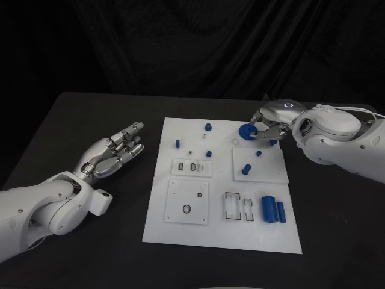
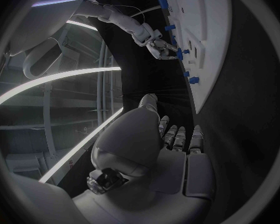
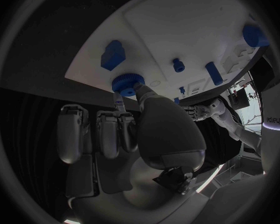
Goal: Assemble the parts on the task board
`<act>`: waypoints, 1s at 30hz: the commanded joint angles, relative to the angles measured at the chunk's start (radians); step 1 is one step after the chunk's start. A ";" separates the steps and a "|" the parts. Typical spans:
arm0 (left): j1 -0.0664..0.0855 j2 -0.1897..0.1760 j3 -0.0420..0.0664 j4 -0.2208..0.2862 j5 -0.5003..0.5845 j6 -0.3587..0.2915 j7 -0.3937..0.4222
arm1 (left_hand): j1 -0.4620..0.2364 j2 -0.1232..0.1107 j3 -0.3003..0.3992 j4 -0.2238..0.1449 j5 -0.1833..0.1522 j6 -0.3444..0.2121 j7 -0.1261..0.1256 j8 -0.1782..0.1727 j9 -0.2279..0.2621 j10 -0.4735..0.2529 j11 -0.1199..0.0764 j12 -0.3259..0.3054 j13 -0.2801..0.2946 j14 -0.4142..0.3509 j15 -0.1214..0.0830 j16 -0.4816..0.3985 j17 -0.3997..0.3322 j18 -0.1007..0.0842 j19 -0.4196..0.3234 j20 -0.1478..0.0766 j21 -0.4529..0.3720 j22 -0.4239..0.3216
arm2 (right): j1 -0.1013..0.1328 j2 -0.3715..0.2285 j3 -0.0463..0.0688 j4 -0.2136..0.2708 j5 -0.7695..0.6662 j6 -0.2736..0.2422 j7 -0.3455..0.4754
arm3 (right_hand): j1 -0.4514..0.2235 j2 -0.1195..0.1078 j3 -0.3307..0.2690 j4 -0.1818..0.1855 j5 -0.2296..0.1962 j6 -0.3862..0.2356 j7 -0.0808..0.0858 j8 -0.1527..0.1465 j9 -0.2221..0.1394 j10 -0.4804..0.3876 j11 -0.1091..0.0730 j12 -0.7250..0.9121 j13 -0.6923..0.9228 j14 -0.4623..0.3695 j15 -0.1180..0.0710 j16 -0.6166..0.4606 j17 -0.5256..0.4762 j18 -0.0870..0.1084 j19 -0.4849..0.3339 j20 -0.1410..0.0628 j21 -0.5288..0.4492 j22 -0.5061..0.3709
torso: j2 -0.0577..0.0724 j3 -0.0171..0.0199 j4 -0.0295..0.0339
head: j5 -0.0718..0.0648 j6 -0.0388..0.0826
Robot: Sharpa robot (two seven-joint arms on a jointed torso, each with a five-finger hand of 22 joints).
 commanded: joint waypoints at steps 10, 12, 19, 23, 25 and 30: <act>0.003 0.002 0.000 -0.003 -0.003 0.015 0.167 | 0.012 0.004 0.008 -0.002 0.004 -0.006 0.008 0.000 0.000 -0.003 0.009 -0.002 -0.001 0.000 0.008 -0.007 -0.001 0.007 -0.001 0.008 -0.006 -0.002 | -0.017 -0.006 -0.008 0.003 -0.002 -0.056 0.024 | 0.007 0.009 0.029 -0.054 0.238 0.049 -0.031 0.111 0.170 0.104 -0.025 0.003 0.263 0.104 -0.024 0.003 0.263 -0.009 0.042 -0.020 0.025 0.191 | 0.000 0.0004 0.0007 | 0.004 0.003; 0.003 0.002 0.000 -0.003 -0.003 0.014 0.166 | 0.012 0.004 0.008 -0.002 0.004 -0.006 0.008 0.000 0.000 -0.003 0.009 -0.002 -0.001 0.000 0.008 -0.007 -0.001 0.007 -0.001 0.008 -0.006 -0.002 | -0.016 -0.011 -0.008 0.010 -0.002 -0.083 0.033 | 0.002 0.007 0.033 -0.056 0.250 0.051 -0.035 0.121 0.185 0.104 -0.028 0.003 0.263 0.104 -0.028 0.003 0.263 -0.012 0.050 -0.023 0.036 0.200 | 0.000 0.0002 0.0004 | 0.005 0.002; 0.003 -0.002 0.000 -0.001 -0.003 0.011 0.171 | 0.012 0.004 0.009 -0.002 0.004 -0.004 0.008 0.000 0.000 -0.002 0.009 -0.001 -0.001 0.000 0.008 -0.007 -0.001 0.007 -0.001 0.009 -0.006 -0.002 | -0.002 -0.028 -0.008 0.042 -0.002 -0.132 0.045 | -0.009 0.005 0.042 -0.058 0.274 0.054 -0.034 0.138 0.212 0.104 -0.028 0.003 0.263 0.104 -0.031 0.003 0.263 -0.017 0.061 -0.026 0.052 0.213 | 0.000 0.0004 0.0012 | 0.006 0.004; 0.003 -0.005 0.000 0.004 -0.003 0.009 0.177 | 0.012 0.004 0.009 -0.003 0.004 -0.001 0.008 0.000 0.001 -0.001 0.009 -0.001 -0.001 0.000 0.008 -0.007 -0.001 0.007 -0.001 0.009 -0.006 -0.002 | 0.015 -0.041 -0.008 0.071 -0.002 -0.139 0.049 | -0.012 0.004 0.046 -0.058 0.284 0.050 -0.030 0.139 0.218 0.104 -0.026 0.003 0.263 0.104 -0.029 0.003 0.263 -0.020 0.067 -0.026 0.062 0.220 | 0.000 0.0003 0.0016 | 0.009 0.004; 0.003 -0.006 0.000 0.006 -0.003 0.009 0.179 | 0.012 0.004 0.009 -0.003 0.005 0.000 0.008 0.001 0.001 0.000 0.010 -0.001 -0.001 0.000 0.008 -0.007 -0.001 0.008 -0.001 0.009 -0.006 -0.002 | 0.022 -0.047 -0.008 0.085 -0.002 -0.140 0.049 | -0.017 0.003 0.047 -0.057 0.282 0.048 -0.029 0.139 0.222 0.104 -0.024 0.003 0.263 0.104 -0.028 0.003 0.263 -0.023 0.072 -0.025 0.069 0.226 | 0.000 0.0003 0.0016 | 0.009 0.004; 0.003 -0.006 0.000 0.007 -0.003 0.009 0.180 | 0.013 0.003 0.010 -0.003 0.006 0.002 0.009 0.001 0.001 0.001 0.009 -0.001 0.000 0.000 0.008 -0.007 -0.001 0.008 -0.001 0.010 -0.006 -0.002 | 0.042 -0.055 -0.008 0.122 -0.002 -0.143 0.049 | -0.024 0.003 0.052 -0.054 0.271 0.040 -0.027 0.137 0.227 0.104 -0.022 0.003 0.263 0.104 -0.027 0.003 0.263 -0.026 0.079 -0.023 0.080 0.234 | 0.000 -0.0002 0.0013 | 0.007 0.003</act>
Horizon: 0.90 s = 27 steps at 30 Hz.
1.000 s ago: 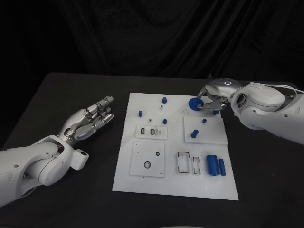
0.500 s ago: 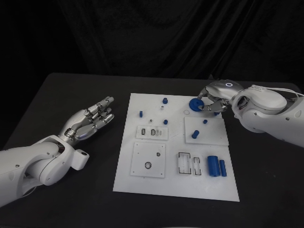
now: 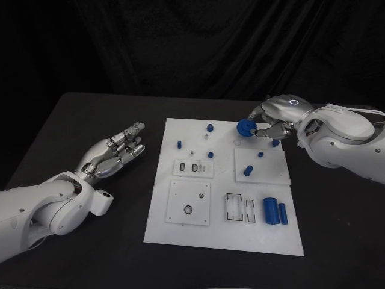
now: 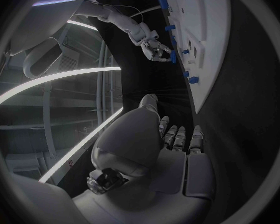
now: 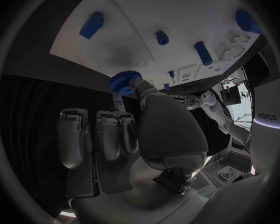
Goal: Assemble the parts on the task board
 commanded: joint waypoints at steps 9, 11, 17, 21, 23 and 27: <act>0.003 0.001 0.000 0.003 -0.003 0.005 0.178 | 0.009 -0.001 0.007 -0.001 0.007 0.007 0.004 0.001 0.001 0.005 0.006 -0.001 0.000 0.000 0.008 -0.007 -0.001 0.008 0.003 0.006 -0.006 -0.002 | 0.016 0.026 0.001 0.027 -0.005 -0.019 0.011 | -0.024 0.002 0.011 0.004 -0.044 0.027 -0.036 0.116 0.238 0.106 0.002 0.003 0.263 0.106 -0.001 0.003 0.263 -0.018 0.094 -0.005 0.029 0.253 | 0.000 -0.0017 -0.0036 | 0.003 -0.002; 0.003 0.001 0.000 0.003 -0.003 0.005 0.178 | 0.009 -0.001 0.007 -0.001 0.007 0.007 0.004 0.001 0.001 0.005 0.006 -0.001 0.000 0.000 0.008 -0.007 -0.001 0.008 0.003 0.006 -0.006 -0.002 | 0.017 0.036 0.001 0.025 -0.005 -0.012 0.014 | -0.026 0.002 0.013 0.005 -0.052 0.025 -0.035 0.114 0.239 0.106 0.003 0.003 0.263 0.106 0.000 0.003 0.263 -0.018 0.095 -0.005 0.030 0.254 | 0.001 -0.0014 -0.0032 | 0.001 -0.002; 0.003 0.003 0.000 0.004 -0.003 0.006 0.177 | 0.009 -0.001 0.007 -0.001 0.007 0.007 0.004 0.001 0.001 0.005 0.006 -0.001 0.000 0.000 0.008 -0.007 -0.001 0.008 0.003 0.006 -0.006 -0.002 | 0.017 0.091 0.001 0.004 -0.005 0.025 0.017 | -0.030 0.003 0.016 0.006 -0.077 0.020 -0.033 0.110 0.243 0.106 0.004 0.003 0.263 0.106 0.001 0.003 0.263 -0.021 0.101 -0.003 0.039 0.260 | 0.001 0.0003 0.0000 | -0.005 -0.003; 0.003 0.005 0.000 0.006 -0.003 0.007 0.177 | 0.009 -0.001 0.007 -0.001 0.007 0.007 0.004 0.001 0.001 0.005 0.006 -0.001 0.000 0.000 0.008 -0.007 -0.001 0.008 0.003 0.006 -0.006 -0.002 | 0.017 0.126 0.001 -0.013 -0.005 0.041 0.019 | -0.030 0.004 0.018 0.005 -0.083 0.020 -0.032 0.109 0.244 0.106 0.005 0.003 0.263 0.106 0.002 0.003 0.263 -0.023 0.104 -0.003 0.044 0.263 | 0.001 0.0007 0.0017 | -0.008 -0.004; 0.003 0.005 0.000 0.007 -0.003 0.007 0.177 | 0.009 -0.001 0.007 -0.001 0.007 0.007 0.004 0.001 0.001 0.005 0.006 -0.001 0.000 0.000 0.008 -0.007 -0.001 0.008 0.003 0.006 -0.006 -0.002 | 0.016 0.145 0.001 -0.024 -0.005 0.048 0.021 | -0.030 0.004 0.019 0.005 -0.086 0.019 -0.031 0.108 0.244 0.106 0.006 0.003 0.263 0.106 0.002 0.003 0.263 -0.023 0.104 -0.002 0.044 0.263 | 0.001 0.0006 0.0009 | -0.008 -0.004; 0.003 0.007 0.000 0.006 -0.003 0.008 0.176 | 0.009 -0.002 0.008 -0.001 0.008 0.008 0.003 0.002 0.001 0.005 0.008 0.000 0.000 0.000 0.009 -0.007 -0.001 0.009 0.003 0.007 -0.006 -0.002 | 0.015 0.176 0.001 -0.043 -0.005 0.058 0.023 | -0.031 0.005 0.019 0.006 -0.090 0.018 -0.031 0.106 0.245 0.106 0.006 0.003 0.263 0.106 0.003 0.003 0.263 -0.023 0.104 -0.002 0.044 0.263 | 0.001 0.0000 -0.0006 | -0.008 -0.004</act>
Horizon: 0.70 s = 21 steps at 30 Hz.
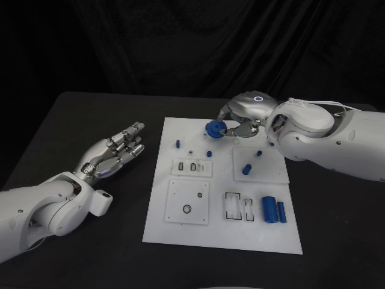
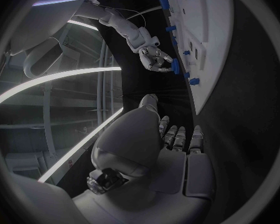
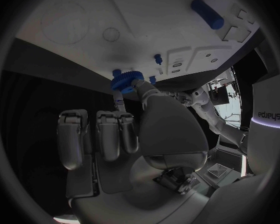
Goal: Assemble the parts on the task board
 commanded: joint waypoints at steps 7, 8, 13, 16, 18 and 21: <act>0.003 0.003 0.000 0.001 -0.003 0.010 0.174 | 0.009 -0.002 0.005 0.001 0.004 0.005 0.000 0.002 0.001 0.001 0.004 0.000 0.000 0.000 0.009 -0.007 -0.002 0.009 0.003 0.007 -0.006 -0.001 | -0.006 0.056 0.001 -0.043 -0.005 0.052 0.004 | -0.004 0.012 0.007 0.001 -0.017 0.018 -0.024 -0.002 0.244 0.106 0.007 0.003 0.263 0.106 0.004 0.003 0.263 -0.007 0.104 -0.001 0.003 0.263 | 0.000 -0.0011 -0.0008 | -0.005 -0.003; 0.003 0.003 0.000 0.001 -0.003 0.010 0.173 | 0.009 -0.002 0.005 0.001 0.004 0.005 0.000 0.002 0.001 0.001 0.004 0.000 0.000 0.000 0.009 -0.007 -0.002 0.009 0.003 0.007 -0.006 -0.001 | -0.007 0.062 0.001 -0.047 -0.005 0.056 0.004 | -0.004 0.012 0.008 0.001 -0.020 0.016 -0.023 -0.004 0.244 0.106 0.008 0.003 0.263 0.106 0.005 0.003 0.263 -0.007 0.103 0.000 0.002 0.263 | -0.001 -0.0011 -0.0005 | -0.006 -0.003; 0.003 0.006 0.000 -0.003 -0.003 0.012 0.172 | 0.010 -0.002 0.005 0.001 0.004 0.003 -0.001 0.001 0.001 0.001 0.005 -0.001 0.000 0.000 0.010 -0.007 -0.002 0.009 0.003 0.008 -0.006 -0.001 | -0.013 0.085 0.001 -0.064 -0.005 0.074 0.000 | -0.005 0.013 0.009 0.001 -0.025 0.012 -0.021 -0.008 0.243 0.106 0.009 0.003 0.263 0.106 0.006 0.003 0.263 -0.006 0.102 0.001 0.001 0.262 | -0.001 -0.0007 0.0005 | -0.006 -0.004; 0.003 0.008 0.000 -0.005 -0.003 0.015 0.171 | 0.010 -0.002 0.005 0.001 0.004 0.003 -0.001 0.001 0.001 0.001 0.005 -0.001 0.000 0.000 0.010 -0.007 -0.002 0.009 0.003 0.008 -0.006 -0.001 | -0.016 0.094 0.001 -0.072 -0.005 0.084 -0.006 | -0.005 0.013 0.010 0.001 -0.030 0.008 -0.019 -0.013 0.242 0.106 0.011 0.003 0.263 0.106 0.007 0.003 0.263 -0.006 0.102 0.002 0.000 0.261 | 0.000 -0.0005 0.0001 | -0.007 -0.004; 0.003 0.009 0.000 -0.006 -0.003 0.016 0.171 | 0.010 -0.002 0.005 0.001 0.004 0.003 -0.001 0.001 0.001 0.001 0.005 -0.001 0.000 0.000 0.010 -0.007 -0.002 0.009 0.003 0.008 -0.006 -0.001 | -0.018 0.100 0.001 -0.078 -0.005 0.089 -0.009 | -0.006 0.013 0.012 0.000 -0.040 0.004 -0.016 -0.019 0.241 0.106 0.013 0.003 0.263 0.106 0.009 0.003 0.263 -0.005 0.099 0.003 -0.004 0.259 | 0.000 -0.0006 -0.0005 | -0.007 -0.004; 0.003 0.010 0.000 -0.007 -0.003 0.017 0.170 | 0.010 -0.002 0.005 0.001 0.004 0.003 -0.001 0.001 0.001 0.001 0.005 -0.001 0.000 0.000 0.010 -0.007 -0.002 0.009 0.003 0.008 -0.006 -0.001 | -0.020 0.108 0.001 -0.086 -0.005 0.097 -0.013 | -0.005 0.013 0.014 -0.001 -0.043 -0.001 -0.014 -0.025 0.240 0.106 0.015 0.003 0.263 0.106 0.010 0.003 0.263 -0.003 0.096 0.004 -0.008 0.256 | -0.001 -0.0004 0.0000 | -0.007 -0.005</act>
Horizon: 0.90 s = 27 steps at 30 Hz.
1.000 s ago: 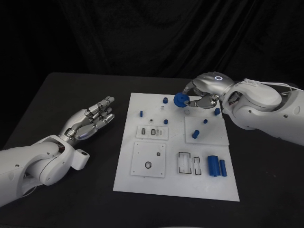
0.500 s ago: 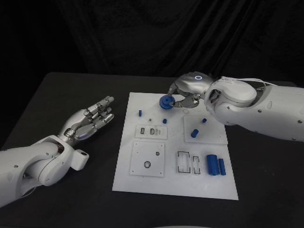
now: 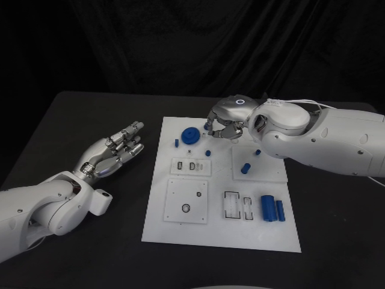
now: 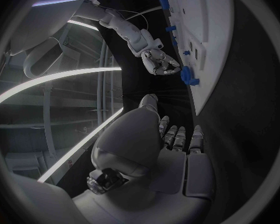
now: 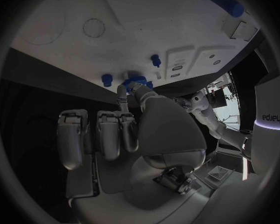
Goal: Assemble the parts on the task board
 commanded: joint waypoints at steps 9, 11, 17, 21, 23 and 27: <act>0.003 0.004 0.000 -0.003 -0.003 0.018 0.169 | 0.010 -0.002 0.006 0.001 0.004 0.004 0.000 0.002 0.001 0.001 0.006 -0.001 0.000 0.000 0.011 -0.007 -0.001 0.009 -0.001 0.005 -0.006 -0.001 | -0.009 0.013 0.001 -0.014 -0.005 0.042 -0.022 | 0.007 -0.006 0.008 -0.001 -0.008 -0.047 0.012 -0.053 -0.022 0.106 0.017 0.003 0.263 0.106 0.019 0.003 0.263 0.001 0.087 0.013 -0.021 0.248 | 0.000 0.0005 -0.0005 | -0.001 -0.002; 0.003 0.004 0.000 -0.003 -0.003 0.019 0.168 | 0.010 -0.002 0.006 0.001 0.004 0.004 0.000 0.002 0.001 0.001 0.006 -0.001 0.000 0.000 0.011 -0.007 -0.001 0.009 -0.001 0.005 -0.006 -0.001 | -0.010 0.012 0.001 -0.013 -0.005 0.039 -0.026 | 0.006 -0.007 0.009 -0.001 -0.008 -0.050 0.013 -0.056 -0.023 0.106 0.017 0.003 0.263 0.106 0.019 0.003 0.263 0.001 0.086 0.013 -0.022 0.248 | 0.000 0.0003 -0.0008 | 0.000 -0.002; 0.003 0.004 0.000 -0.005 -0.003 0.021 0.168 | 0.010 -0.002 0.006 0.001 0.004 0.003 0.000 0.001 0.001 0.000 0.006 -0.001 0.000 0.000 0.011 -0.007 -0.001 0.009 -0.001 0.006 -0.006 -0.001 | -0.011 0.002 0.001 -0.010 -0.005 -0.010 -0.013 | 0.007 -0.011 0.014 -0.004 -0.008 -0.066 0.021 -0.076 -0.033 0.106 0.023 0.003 0.263 0.106 0.024 0.003 0.263 0.004 0.080 0.017 -0.031 0.242 | 0.000 0.0004 -0.0006 | 0.002 -0.003; 0.003 0.003 0.000 -0.007 -0.003 0.021 0.167 | 0.010 -0.002 0.006 0.001 0.004 0.003 0.000 0.001 0.001 0.000 0.006 -0.001 0.000 0.000 0.011 -0.007 -0.001 0.009 -0.001 0.006 -0.006 -0.001 | -0.011 -0.003 0.001 -0.004 -0.005 -0.042 0.000 | 0.003 -0.012 0.020 -0.001 -0.022 -0.092 0.026 -0.105 -0.050 0.106 0.028 0.003 0.263 0.106 0.029 0.003 0.263 0.002 0.084 0.023 -0.026 0.246 | -0.001 0.0002 -0.0008 | 0.002 -0.001; 0.003 0.003 0.000 -0.007 -0.003 0.021 0.167 | 0.010 -0.002 0.006 0.001 0.004 0.003 0.000 0.001 0.001 0.000 0.006 -0.001 0.000 0.000 0.011 -0.007 -0.001 0.009 -0.001 0.006 -0.006 -0.001 | -0.010 -0.004 0.001 0.001 -0.005 -0.051 0.004 | -0.007 -0.011 0.019 0.008 -0.060 -0.095 0.026 -0.117 -0.059 0.106 0.029 0.003 0.263 0.106 0.031 0.003 0.263 0.002 0.085 0.025 -0.024 0.247 | 0.000 0.0002 -0.0007 | 0.002 -0.001; 0.003 0.002 0.000 -0.005 -0.003 0.019 0.167 | 0.010 -0.002 0.006 0.001 0.004 0.003 0.000 0.001 0.001 0.000 0.006 -0.001 0.000 0.000 0.011 -0.007 -0.001 0.009 -0.001 0.006 -0.006 -0.001 | -0.001 0.002 0.002 0.010 -0.005 -0.064 0.010 | -0.015 -0.010 0.016 0.016 -0.092 -0.096 0.027 -0.127 -0.068 0.106 0.030 0.003 0.263 0.106 0.031 0.003 0.263 0.001 0.086 0.026 -0.022 0.248 | 0.000 0.0004 -0.0005 | 0.001 0.002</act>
